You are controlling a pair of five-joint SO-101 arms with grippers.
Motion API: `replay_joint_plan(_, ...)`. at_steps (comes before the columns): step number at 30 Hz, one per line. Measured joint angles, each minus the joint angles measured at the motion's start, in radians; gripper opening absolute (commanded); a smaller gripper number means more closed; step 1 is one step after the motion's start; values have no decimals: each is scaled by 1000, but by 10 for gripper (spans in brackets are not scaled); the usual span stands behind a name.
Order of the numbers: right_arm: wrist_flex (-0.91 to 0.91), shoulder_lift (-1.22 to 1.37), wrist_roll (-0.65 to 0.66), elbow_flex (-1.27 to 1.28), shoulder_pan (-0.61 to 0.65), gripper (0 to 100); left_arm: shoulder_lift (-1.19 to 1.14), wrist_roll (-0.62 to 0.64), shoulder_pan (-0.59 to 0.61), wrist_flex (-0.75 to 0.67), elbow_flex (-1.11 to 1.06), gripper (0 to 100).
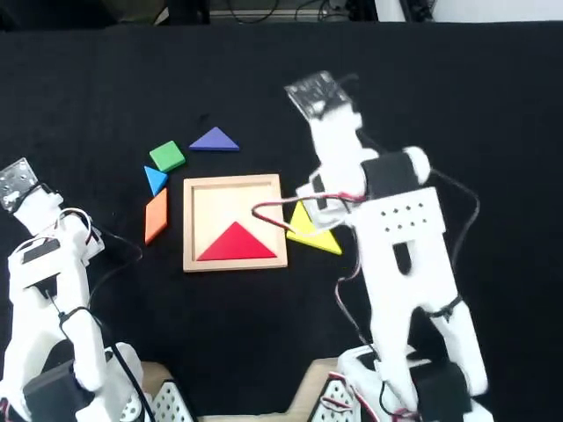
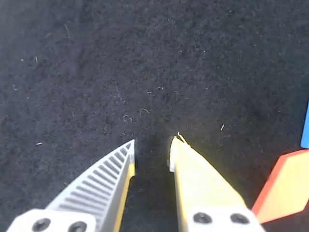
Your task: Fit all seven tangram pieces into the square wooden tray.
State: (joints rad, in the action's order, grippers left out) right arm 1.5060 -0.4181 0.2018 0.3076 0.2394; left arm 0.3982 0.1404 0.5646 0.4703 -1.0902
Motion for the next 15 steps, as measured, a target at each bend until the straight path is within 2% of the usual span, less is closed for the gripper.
replay_joint_plan(5, -133, -15, 5, 261, -31, 230, 0, 0, -3, 0, 0, 130)
replay_joint_plan(9, -133, -15, 8, 287, -34, 230, 0, -12, -35, 0, 0, 131)
replay_joint_plan(12, -127, -18, 9, 307, -35, 230, 0, -104, -72, 6, 0, 131)
replay_joint_plan(15, -150, -46, 8, 341, -87, 230, 2, -192, -137, 106, 41, 131)
